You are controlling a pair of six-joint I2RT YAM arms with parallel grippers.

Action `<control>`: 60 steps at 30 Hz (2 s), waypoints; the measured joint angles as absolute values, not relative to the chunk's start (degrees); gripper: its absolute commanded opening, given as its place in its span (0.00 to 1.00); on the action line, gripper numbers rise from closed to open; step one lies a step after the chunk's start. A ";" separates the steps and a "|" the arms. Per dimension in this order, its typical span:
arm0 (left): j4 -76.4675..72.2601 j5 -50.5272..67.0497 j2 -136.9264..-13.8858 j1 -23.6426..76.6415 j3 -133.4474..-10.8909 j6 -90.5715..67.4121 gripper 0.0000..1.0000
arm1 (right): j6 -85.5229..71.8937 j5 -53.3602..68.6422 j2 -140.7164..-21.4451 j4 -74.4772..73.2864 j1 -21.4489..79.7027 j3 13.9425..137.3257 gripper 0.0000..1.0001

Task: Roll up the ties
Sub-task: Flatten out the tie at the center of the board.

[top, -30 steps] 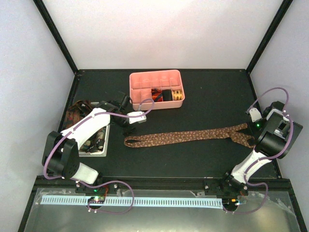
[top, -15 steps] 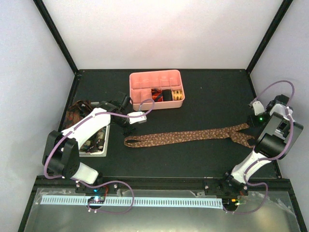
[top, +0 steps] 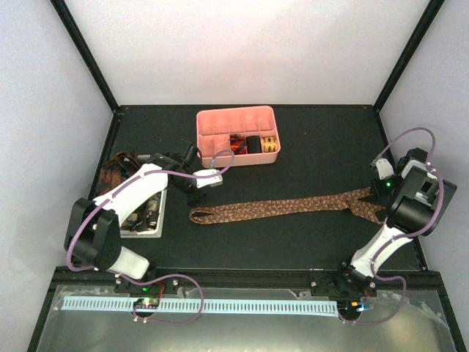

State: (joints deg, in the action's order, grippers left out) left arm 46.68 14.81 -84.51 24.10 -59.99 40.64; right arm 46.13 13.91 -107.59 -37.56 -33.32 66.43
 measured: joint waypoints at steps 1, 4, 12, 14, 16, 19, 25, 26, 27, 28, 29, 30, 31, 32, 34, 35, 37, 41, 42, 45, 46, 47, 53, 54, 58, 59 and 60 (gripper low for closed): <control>46.65 14.79 -84.51 24.10 -59.99 40.64 0.68 | 46.04 13.56 -107.55 -37.10 -33.32 66.30 0.05; 46.68 14.79 -84.51 24.12 -59.99 40.64 0.68 | 46.24 13.10 -107.09 -36.05 -33.23 65.84 0.02; 46.63 14.79 -84.51 24.12 -59.99 40.64 0.68 | 46.44 14.72 -97.80 -44.21 -33.06 61.60 0.02; 46.59 14.79 -84.51 24.12 -59.99 40.64 0.68 | 46.70 15.20 -94.78 -46.09 -33.06 60.29 0.03; 46.48 14.79 -84.51 24.12 -59.99 40.64 0.68 | 47.22 15.14 -93.60 -46.59 -33.08 58.57 0.03; 46.37 14.79 -84.53 24.12 -59.99 40.66 0.68 | 47.66 14.52 -94.37 -46.48 -33.41 55.61 0.04; 46.24 14.72 -84.93 24.36 -59.86 40.69 0.70 | 48.05 14.68 -98.45 -46.13 -35.83 56.21 0.11; 46.22 14.70 -84.93 24.47 -59.83 40.71 0.70 | 48.36 15.00 -98.63 -46.02 -36.07 56.29 0.12; 46.19 14.70 -84.99 24.69 -59.79 40.80 0.70 | 48.58 15.25 -98.65 -45.93 -36.34 56.27 0.13; 46.11 14.68 -85.03 24.86 -59.66 41.04 0.69 | 48.66 15.38 -98.70 -45.78 -36.49 56.27 0.13; 45.82 14.48 -85.17 25.28 -59.31 41.36 0.68 | 48.71 15.49 -98.72 -45.67 -36.62 56.27 0.14; 45.54 14.17 -85.36 25.76 -58.96 41.52 0.68 | 48.71 15.57 -98.76 -45.63 -36.69 56.29 0.15; 45.30 13.67 -85.69 26.44 -58.57 41.82 0.68 | 48.80 15.68 -98.85 -45.60 -36.73 56.34 0.15; 44.99 13.10 -86.35 27.29 -58.17 42.00 0.68 | 48.84 15.68 -98.98 -45.65 -36.75 56.45 0.16; 44.45 12.03 -87.90 28.62 -57.71 42.37 0.68 | 48.86 15.66 -99.33 -45.74 -36.75 56.90 0.17; 44.14 11.64 -88.77 29.23 -57.60 42.44 0.68 | 48.95 15.57 -99.66 -45.71 -36.77 57.34 0.17; 43.66 10.90 -90.56 30.22 -57.58 42.57 0.69 | 48.97 15.18 -100.68 -45.67 -36.80 58.67 0.19; 42.68 9.56 -93.45 32.62 -57.58 42.65 0.67 | 49.21 13.98 -103.70 -44.36 -36.91 62.46 0.22; 42.35 9.28 -93.89 33.23 -57.58 42.61 0.65 | 49.28 13.85 -104.25 -44.34 -36.99 63.18 0.24; 41.23 7.86 -95.13 35.18 -57.58 42.17 0.47 | 49.69 13.32 -104.73 -44.03 -37.01 63.88 0.28; 40.99 7.29 -95.68 35.70 -57.58 42.09 0.37 | 50.09 13.19 -104.73 -43.97 -37.01 63.88 0.30; 40.86 6.76 -95.94 36.03 -57.56 41.76 0.32 | 50.15 13.15 -104.73 -43.94 -37.01 63.88 0.31; 39.09 2.22 -93.14 35.97 -52.77 43.11 0.02 | 51.46 12.93 -104.51 -43.64 -36.99 63.61 0.44; 39.16 1.63 -92.16 35.86 -51.88 43.42 0.02 | 51.42 12.97 -104.49 -43.62 -36.99 63.55 0.46; 38.98 -0.14 -86.89 34.74 -48.88 44.86 0.02 | 51.86 12.86 -104.47 -43.64 -36.99 63.51 0.51; 38.72 -0.54 -85.80 34.52 -48.31 45.12 0.02 | 51.81 12.64 -104.47 -43.57 -37.01 63.51 0.52; 38.35 -1.04 -84.86 34.39 -47.64 45.43 0.02 | 51.83 12.53 -104.47 -43.44 -37.06 63.51 0.52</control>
